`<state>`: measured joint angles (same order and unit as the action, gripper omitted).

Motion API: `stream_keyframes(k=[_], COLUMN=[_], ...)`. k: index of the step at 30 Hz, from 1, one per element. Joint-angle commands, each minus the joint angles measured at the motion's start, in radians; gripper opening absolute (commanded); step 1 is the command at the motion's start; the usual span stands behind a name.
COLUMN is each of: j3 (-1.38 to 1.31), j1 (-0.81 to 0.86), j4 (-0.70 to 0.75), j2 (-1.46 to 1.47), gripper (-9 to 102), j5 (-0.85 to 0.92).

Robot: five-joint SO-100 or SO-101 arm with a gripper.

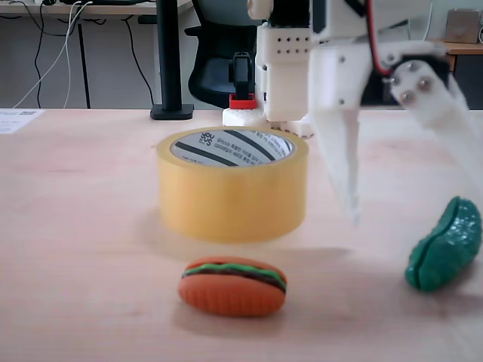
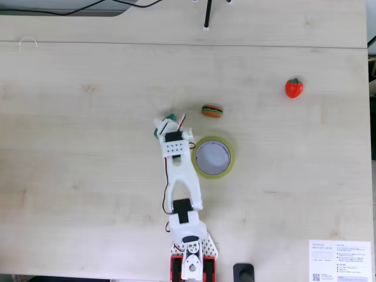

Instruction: Grasp a cucumber and put it in the hole.

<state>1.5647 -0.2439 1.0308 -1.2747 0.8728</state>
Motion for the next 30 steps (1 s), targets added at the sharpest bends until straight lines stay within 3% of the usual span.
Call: stream_keyframes(k=[1,8,30], j3=[-0.115,-0.245,-0.295], j1=[-0.005,-0.008,-0.067], j4=[-0.026,0.043,0.169], j2=[0.009,0.12,0.229], gripper=[39,37,30], j5=[-0.009,-0.009,-0.009])
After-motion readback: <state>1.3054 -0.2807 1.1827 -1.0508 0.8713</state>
